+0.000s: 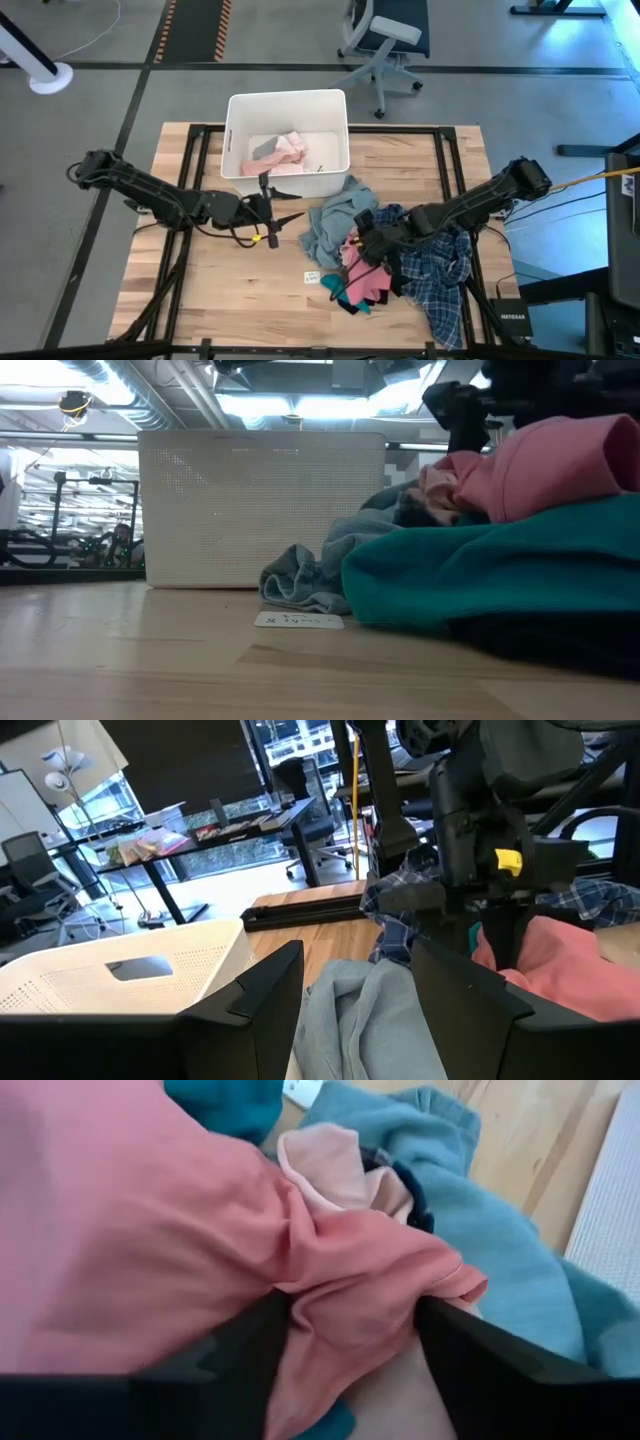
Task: Sort clothes
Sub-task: Put the pink underwear into the white bin
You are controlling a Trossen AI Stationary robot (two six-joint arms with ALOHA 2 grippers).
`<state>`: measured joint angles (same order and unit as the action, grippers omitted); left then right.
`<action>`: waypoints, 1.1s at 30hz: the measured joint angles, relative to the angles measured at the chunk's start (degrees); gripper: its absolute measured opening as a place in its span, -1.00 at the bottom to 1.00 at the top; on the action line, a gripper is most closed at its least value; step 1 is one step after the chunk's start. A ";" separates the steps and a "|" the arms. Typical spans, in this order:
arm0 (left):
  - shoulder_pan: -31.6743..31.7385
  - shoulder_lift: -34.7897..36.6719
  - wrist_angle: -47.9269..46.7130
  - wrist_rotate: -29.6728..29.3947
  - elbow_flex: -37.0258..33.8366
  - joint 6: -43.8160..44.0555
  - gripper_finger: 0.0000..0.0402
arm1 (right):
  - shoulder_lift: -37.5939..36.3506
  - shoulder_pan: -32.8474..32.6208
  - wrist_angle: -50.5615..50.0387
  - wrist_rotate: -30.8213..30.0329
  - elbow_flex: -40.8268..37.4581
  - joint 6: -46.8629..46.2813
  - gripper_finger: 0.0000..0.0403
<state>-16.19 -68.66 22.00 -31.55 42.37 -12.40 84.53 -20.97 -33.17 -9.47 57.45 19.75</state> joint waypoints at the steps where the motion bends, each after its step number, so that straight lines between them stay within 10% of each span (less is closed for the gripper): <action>1: 0.00 0.00 0.00 0.00 0.00 0.00 -0.09 | -0.06 -0.02 0.32 0.01 0.01 0.06 0.04; 9: 0.00 0.00 -0.33 0.00 0.00 0.01 -0.09 | -1.24 -0.02 -2.13 -0.75 5.41 5.78 -0.91; 33: 0.04 0.00 -0.44 0.00 0.00 -0.26 -0.09 | -2.93 14.42 -17.82 -16.61 39.99 29.12 -0.92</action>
<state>-16.14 -68.66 21.56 -31.55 42.37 -12.65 81.60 -6.55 -50.98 -26.09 97.44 48.87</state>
